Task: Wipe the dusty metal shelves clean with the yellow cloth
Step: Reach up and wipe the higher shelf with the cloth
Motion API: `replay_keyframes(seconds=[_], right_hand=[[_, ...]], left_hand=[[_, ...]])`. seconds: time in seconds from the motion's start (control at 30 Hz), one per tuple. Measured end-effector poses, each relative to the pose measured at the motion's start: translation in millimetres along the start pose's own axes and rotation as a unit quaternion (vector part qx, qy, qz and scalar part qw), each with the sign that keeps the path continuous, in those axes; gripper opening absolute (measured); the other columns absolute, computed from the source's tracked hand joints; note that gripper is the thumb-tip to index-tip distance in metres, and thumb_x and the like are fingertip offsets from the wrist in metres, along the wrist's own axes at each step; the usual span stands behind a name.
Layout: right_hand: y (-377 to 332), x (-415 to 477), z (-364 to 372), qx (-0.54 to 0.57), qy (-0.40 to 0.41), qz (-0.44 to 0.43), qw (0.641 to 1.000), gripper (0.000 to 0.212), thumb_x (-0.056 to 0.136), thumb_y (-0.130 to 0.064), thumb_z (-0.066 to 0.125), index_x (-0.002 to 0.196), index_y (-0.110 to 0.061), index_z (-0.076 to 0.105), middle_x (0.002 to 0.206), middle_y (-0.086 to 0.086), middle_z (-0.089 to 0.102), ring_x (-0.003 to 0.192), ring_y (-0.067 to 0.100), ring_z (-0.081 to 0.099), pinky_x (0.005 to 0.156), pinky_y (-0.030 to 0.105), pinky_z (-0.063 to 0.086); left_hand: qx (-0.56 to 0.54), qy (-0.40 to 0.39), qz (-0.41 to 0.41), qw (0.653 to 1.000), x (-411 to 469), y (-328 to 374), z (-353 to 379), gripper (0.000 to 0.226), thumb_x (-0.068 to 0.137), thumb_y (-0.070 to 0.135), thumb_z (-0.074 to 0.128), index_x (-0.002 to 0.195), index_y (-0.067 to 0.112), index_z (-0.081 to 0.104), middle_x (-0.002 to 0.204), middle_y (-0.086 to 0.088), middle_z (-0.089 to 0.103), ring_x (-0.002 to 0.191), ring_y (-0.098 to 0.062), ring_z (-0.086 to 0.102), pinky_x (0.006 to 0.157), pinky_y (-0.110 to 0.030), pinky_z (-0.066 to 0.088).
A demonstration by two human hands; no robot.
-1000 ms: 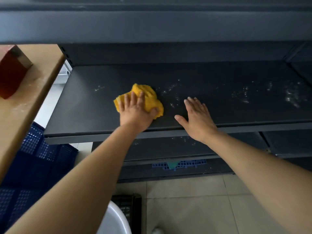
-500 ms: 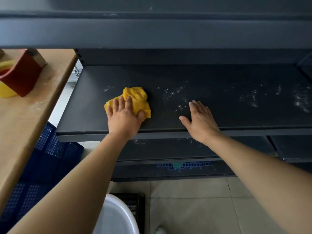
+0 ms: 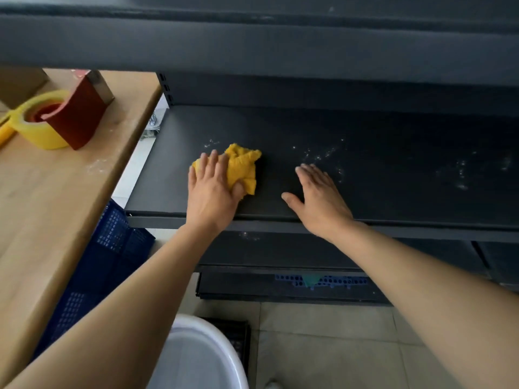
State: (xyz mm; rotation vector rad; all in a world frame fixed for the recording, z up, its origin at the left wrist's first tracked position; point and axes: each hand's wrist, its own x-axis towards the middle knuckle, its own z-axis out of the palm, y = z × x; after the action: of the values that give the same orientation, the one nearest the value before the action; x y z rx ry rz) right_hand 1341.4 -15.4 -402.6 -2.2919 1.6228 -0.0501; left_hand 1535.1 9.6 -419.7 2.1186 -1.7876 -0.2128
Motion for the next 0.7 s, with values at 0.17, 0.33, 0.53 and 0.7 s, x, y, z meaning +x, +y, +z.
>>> replay_keyframes(seconds=[0.17, 0.33, 0.53, 0.7], right_hand=[[-11, 6, 3, 0.004, 0.000, -0.016, 1.000, 0.066, 0.100, -0.045, 0.032, 0.151, -0.012, 0.008, 0.160, 0.005, 0.005, 0.148, 0.017, 0.001, 0.121, 0.031, 0.000], [6, 6, -3, -0.017, 0.007, -0.008, 1.000, 0.066, 0.100, -0.046, 0.031, 0.152, -0.012, 0.007, 0.160, 0.004, 0.005, 0.148, 0.016, 0.000, 0.120, 0.031, -0.001], [64, -10, -20, -0.031, 0.025, 0.082, 0.996, 0.069, 0.099, -0.048, 0.032, 0.151, -0.010, 0.007, 0.160, 0.007, 0.006, 0.148, 0.019, 0.003, 0.121, 0.033, 0.002], [102, -25, -26, -0.019, 0.033, 0.148, 0.988, 0.062, 0.101, -0.040, 0.028, 0.151, -0.009, 0.010, 0.160, 0.008, 0.009, 0.148, 0.020, 0.007, 0.121, 0.033, 0.004]], left_hand=[[-0.020, 0.021, -0.128, 0.991, 32, -26, -12, 0.067, 0.095, 0.031, 0.042, 0.150, 0.014, 0.011, 0.159, -0.011, 0.000, 0.146, -0.026, -0.005, 0.117, -0.043, -0.005], [-0.017, -0.055, -0.176, 0.983, 70, -17, 0, 0.071, 0.093, 0.048, 0.039, 0.151, 0.016, 0.011, 0.158, -0.011, 0.007, 0.146, -0.031, -0.001, 0.117, -0.046, -0.003], [-0.004, -0.114, -0.060, 0.992, 97, 40, 23, 0.073, 0.092, 0.053, 0.040, 0.151, 0.020, 0.012, 0.159, -0.003, 0.009, 0.146, -0.025, -0.001, 0.118, -0.043, -0.002], [-0.016, -0.177, 0.059, 0.982, 82, 113, 49, 0.070, 0.092, 0.052, 0.039, 0.151, 0.024, 0.011, 0.159, -0.001, 0.006, 0.147, -0.022, -0.003, 0.119, -0.039, -0.004]])
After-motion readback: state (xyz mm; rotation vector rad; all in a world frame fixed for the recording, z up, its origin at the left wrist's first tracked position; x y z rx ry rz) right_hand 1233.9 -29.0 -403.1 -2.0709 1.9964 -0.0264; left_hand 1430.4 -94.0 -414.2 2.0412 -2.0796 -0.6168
